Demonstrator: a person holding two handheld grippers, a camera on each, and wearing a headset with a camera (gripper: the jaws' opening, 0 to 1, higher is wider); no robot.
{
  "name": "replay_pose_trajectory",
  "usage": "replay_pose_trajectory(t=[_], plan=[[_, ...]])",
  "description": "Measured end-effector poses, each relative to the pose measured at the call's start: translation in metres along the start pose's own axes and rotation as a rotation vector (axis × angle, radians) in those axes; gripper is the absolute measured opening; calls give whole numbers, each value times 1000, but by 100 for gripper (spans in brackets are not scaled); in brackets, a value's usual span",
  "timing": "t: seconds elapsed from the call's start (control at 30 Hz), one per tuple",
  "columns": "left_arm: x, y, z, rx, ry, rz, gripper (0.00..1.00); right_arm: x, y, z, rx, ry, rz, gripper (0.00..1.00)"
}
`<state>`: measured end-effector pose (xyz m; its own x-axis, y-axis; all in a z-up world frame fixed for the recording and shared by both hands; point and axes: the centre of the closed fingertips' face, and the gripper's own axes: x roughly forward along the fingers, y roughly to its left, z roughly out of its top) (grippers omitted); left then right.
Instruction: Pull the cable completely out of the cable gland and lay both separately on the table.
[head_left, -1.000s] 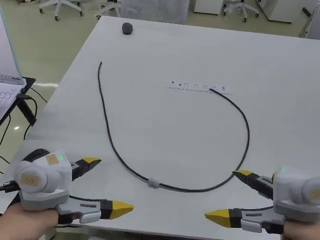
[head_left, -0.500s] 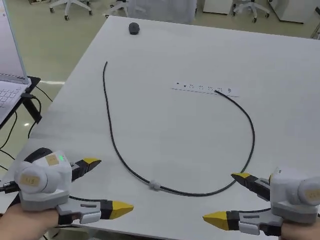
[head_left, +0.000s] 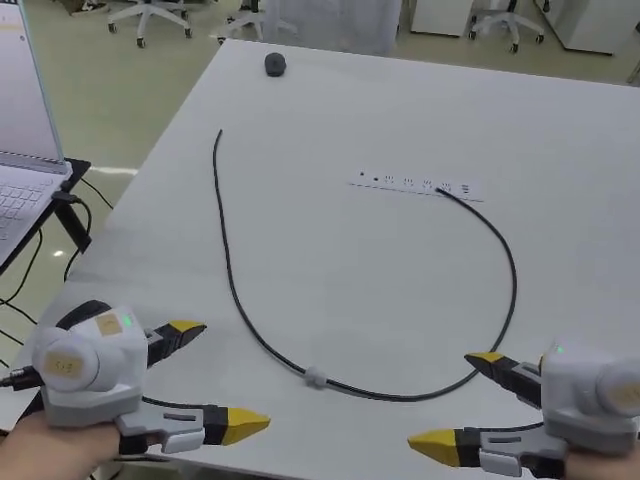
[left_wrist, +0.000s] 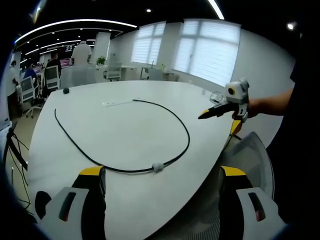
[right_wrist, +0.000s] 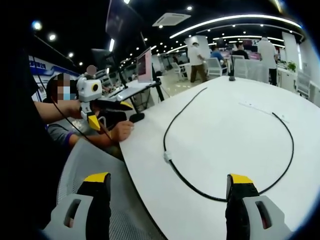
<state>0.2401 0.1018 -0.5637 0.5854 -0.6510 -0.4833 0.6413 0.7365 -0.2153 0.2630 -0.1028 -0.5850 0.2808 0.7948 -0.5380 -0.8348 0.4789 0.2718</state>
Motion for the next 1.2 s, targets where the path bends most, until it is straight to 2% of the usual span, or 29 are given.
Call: replay_pose_trajectory(t=[0.07,0.27,0.4,0.47,0.83,1.1,1.2], plan=[[0,1,-2,-2,3,2,94,3,1,-1,-5,17,-3,96],[-2,6,-2,-4,-8,7,95,11,5,4,-9,21,3,96],[-1,8,-9,31,19,6,95,16,6,11,0,14,8,96],[-1,10,-9,21,10,3,95,19,6,13,0,15,12,96],[2,6,-16,19,26,-16,94,41,15,24,-33,48,41,96],[4,3,-17,20,16,-26,94,55,20,31,-94,101,58,94],[5,0,-19,12,4,-34,95,60,16,26,-151,179,53,88]])
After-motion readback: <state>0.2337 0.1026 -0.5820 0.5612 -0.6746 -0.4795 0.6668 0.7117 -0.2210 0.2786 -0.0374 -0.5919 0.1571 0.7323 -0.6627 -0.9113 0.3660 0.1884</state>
